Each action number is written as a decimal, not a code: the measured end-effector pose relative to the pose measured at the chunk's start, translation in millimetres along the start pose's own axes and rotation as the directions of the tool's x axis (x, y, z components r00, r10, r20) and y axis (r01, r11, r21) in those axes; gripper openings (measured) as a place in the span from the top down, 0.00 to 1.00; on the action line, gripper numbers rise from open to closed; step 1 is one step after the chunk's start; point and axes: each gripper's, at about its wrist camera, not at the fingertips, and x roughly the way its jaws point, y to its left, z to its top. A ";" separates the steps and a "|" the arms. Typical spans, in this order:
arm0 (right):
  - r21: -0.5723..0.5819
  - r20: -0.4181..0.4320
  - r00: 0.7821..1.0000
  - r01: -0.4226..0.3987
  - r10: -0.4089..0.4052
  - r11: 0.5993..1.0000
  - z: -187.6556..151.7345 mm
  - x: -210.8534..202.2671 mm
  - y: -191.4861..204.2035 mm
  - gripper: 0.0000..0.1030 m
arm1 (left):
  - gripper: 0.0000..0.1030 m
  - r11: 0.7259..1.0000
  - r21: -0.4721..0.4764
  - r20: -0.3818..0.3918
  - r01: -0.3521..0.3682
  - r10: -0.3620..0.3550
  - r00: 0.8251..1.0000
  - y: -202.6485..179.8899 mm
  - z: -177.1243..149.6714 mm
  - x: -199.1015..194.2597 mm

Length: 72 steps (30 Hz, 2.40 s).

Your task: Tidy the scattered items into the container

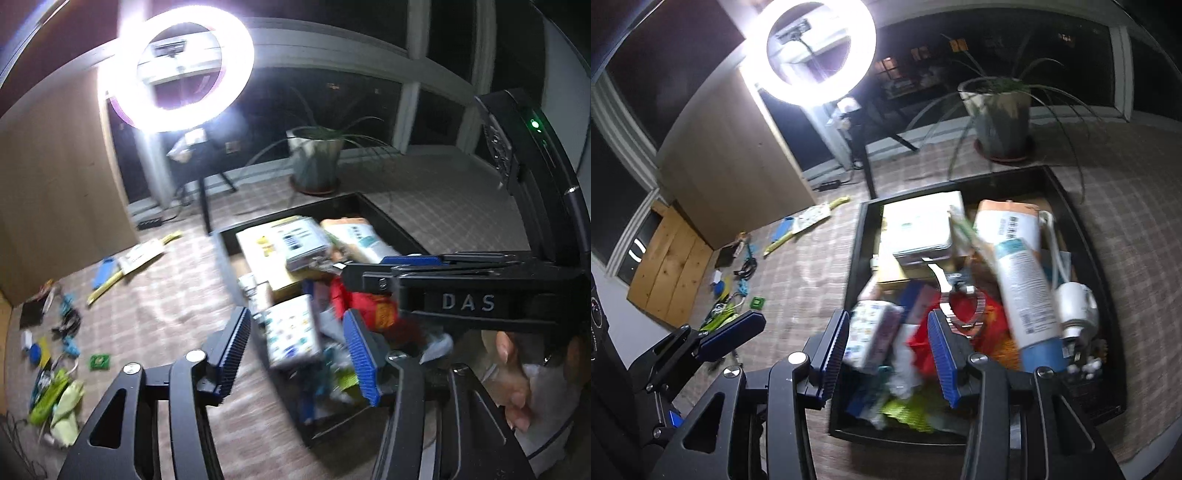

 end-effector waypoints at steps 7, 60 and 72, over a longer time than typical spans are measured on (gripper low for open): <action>-0.060 -0.006 1.000 -0.011 0.011 0.998 -17.1 10.5 60.9 0.60 | 0.39 0.986 -0.119 -0.025 -0.113 0.111 0.994 78.7 -34.8 -41.3; -0.132 0.066 0.988 0.150 -0.142 0.980 -105.4 55.7 277.2 0.27 | 0.09 0.903 -0.321 -0.098 -0.285 0.268 0.958 302.1 -175.4 -168.4; -0.144 0.053 0.990 0.135 -0.129 0.980 -110.3 57.7 284.1 0.26 | 0.09 0.890 -0.342 -0.103 -0.301 0.283 0.954 305.6 -182.7 -173.3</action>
